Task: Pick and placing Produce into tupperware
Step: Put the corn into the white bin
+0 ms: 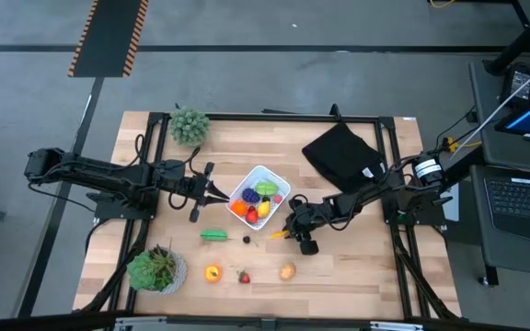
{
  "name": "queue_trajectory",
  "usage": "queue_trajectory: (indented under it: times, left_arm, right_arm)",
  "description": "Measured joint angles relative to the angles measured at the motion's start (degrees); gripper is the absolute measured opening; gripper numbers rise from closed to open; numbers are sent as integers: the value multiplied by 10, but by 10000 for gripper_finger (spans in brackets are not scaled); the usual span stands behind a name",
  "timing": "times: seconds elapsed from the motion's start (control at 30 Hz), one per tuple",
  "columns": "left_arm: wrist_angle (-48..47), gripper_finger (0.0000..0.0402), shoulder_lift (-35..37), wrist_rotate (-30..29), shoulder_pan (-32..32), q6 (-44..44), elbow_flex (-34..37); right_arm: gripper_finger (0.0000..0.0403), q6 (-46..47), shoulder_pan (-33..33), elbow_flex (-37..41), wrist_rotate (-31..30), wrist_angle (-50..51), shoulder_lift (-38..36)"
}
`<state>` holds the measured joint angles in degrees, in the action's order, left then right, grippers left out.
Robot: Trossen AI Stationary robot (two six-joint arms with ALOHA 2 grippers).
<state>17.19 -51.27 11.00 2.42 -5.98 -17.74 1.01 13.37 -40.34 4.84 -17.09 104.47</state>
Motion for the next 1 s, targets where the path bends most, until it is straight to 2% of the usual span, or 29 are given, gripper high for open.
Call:
queue_trajectory:
  times: [0.77,1.0]
  left_arm:
    - [0,83,0,0,0,0,0]
    - [0,94,0,0,0,0,0]
  right_arm:
    - [11,31,1,2,-21,-6,0]
    - [8,53,0,2,-14,-11,-2]
